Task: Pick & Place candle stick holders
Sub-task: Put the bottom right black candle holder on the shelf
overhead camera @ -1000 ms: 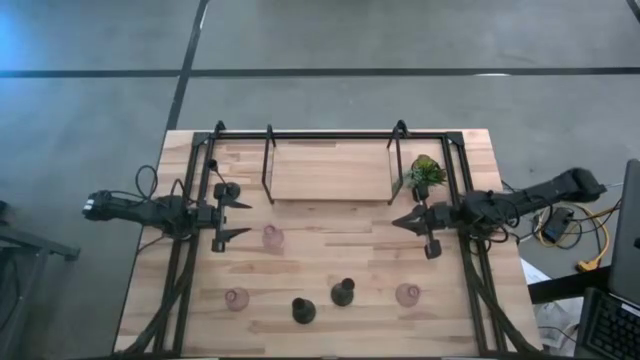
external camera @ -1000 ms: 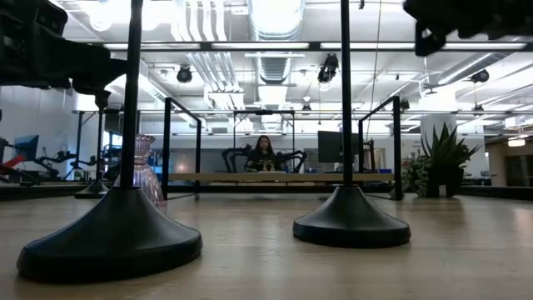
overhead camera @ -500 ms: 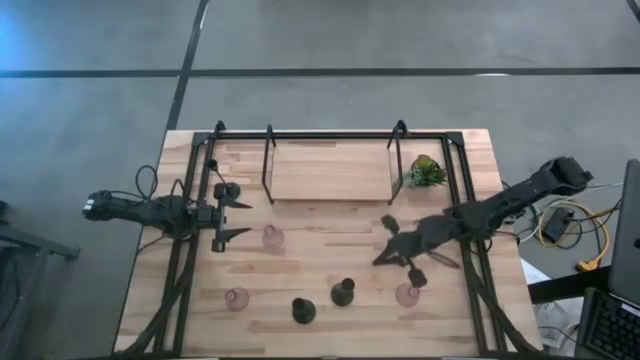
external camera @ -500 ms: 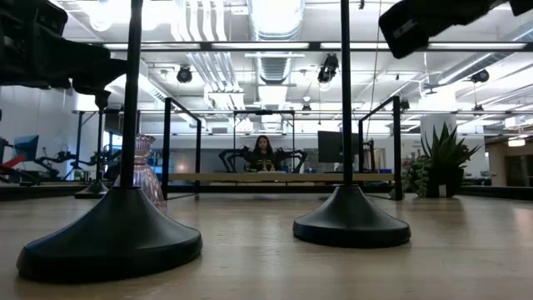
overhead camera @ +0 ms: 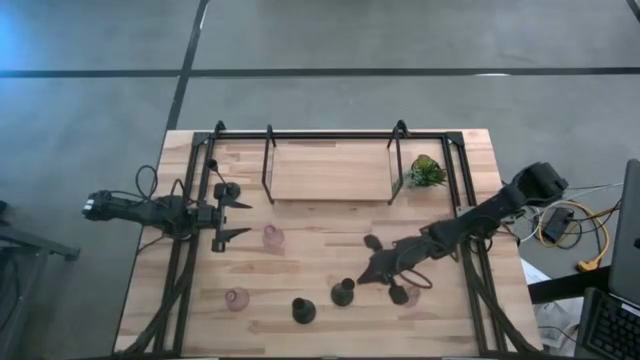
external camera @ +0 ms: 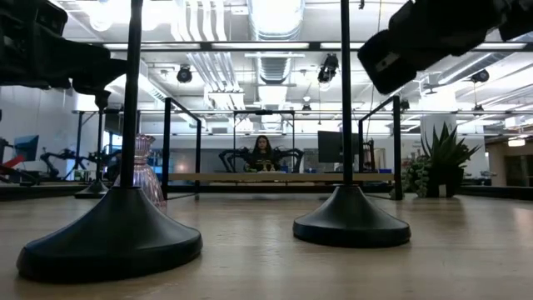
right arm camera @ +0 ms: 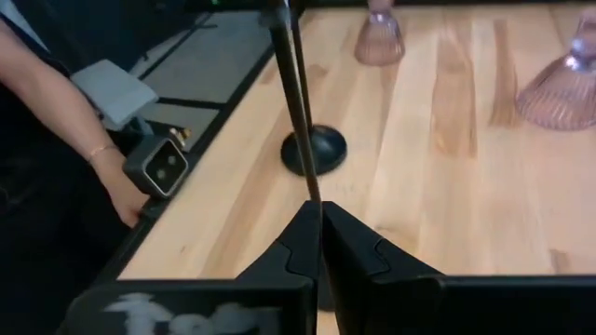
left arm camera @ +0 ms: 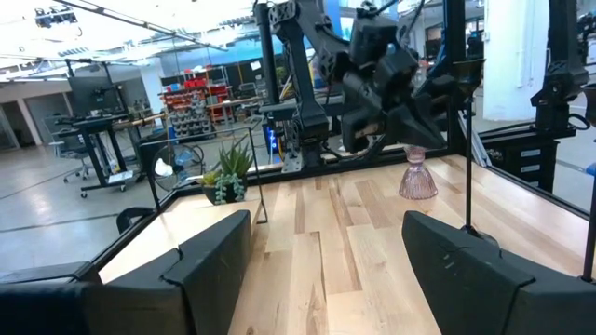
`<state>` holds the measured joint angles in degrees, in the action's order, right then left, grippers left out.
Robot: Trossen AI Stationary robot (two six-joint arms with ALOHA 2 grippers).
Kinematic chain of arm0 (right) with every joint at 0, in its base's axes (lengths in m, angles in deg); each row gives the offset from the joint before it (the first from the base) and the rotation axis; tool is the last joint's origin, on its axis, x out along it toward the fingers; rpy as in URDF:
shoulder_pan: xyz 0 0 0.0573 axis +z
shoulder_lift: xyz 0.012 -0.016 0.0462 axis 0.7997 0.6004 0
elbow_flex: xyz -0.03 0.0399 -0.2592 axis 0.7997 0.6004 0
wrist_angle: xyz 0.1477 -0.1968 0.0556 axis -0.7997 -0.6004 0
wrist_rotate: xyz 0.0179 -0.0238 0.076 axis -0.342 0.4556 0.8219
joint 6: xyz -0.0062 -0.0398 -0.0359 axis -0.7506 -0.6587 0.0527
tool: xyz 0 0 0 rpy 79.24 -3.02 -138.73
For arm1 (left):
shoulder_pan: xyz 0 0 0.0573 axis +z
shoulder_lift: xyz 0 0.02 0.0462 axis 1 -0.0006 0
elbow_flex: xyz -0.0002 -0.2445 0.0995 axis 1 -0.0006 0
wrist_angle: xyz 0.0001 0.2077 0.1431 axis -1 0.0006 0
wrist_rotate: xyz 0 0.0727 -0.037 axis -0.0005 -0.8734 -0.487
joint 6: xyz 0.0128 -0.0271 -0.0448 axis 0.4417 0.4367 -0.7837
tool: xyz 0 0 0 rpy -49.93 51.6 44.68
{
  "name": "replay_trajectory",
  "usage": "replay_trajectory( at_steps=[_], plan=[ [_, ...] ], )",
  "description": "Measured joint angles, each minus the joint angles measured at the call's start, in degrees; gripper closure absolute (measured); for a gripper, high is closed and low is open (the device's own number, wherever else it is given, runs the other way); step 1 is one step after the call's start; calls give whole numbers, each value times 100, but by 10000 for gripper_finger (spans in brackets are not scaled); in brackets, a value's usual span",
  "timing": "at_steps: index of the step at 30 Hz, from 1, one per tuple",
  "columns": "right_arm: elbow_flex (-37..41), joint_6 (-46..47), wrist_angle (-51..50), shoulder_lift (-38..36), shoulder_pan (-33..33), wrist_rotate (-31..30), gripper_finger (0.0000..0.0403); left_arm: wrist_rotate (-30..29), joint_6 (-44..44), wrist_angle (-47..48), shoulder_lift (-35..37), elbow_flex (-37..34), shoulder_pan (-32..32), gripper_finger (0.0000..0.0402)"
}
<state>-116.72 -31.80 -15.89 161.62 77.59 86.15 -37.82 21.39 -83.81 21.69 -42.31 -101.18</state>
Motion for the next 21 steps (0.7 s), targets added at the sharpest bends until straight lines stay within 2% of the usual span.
replay_trajectory(
  at_steps=[12,21],
  plan=[
    [-363,-87,28,306,2,1,283,-1,2,-48,-79,-3,-1,117],
    [-363,-98,157,306,0,1,250,-3,1,-60,-87,-3,0,117]
  ],
)
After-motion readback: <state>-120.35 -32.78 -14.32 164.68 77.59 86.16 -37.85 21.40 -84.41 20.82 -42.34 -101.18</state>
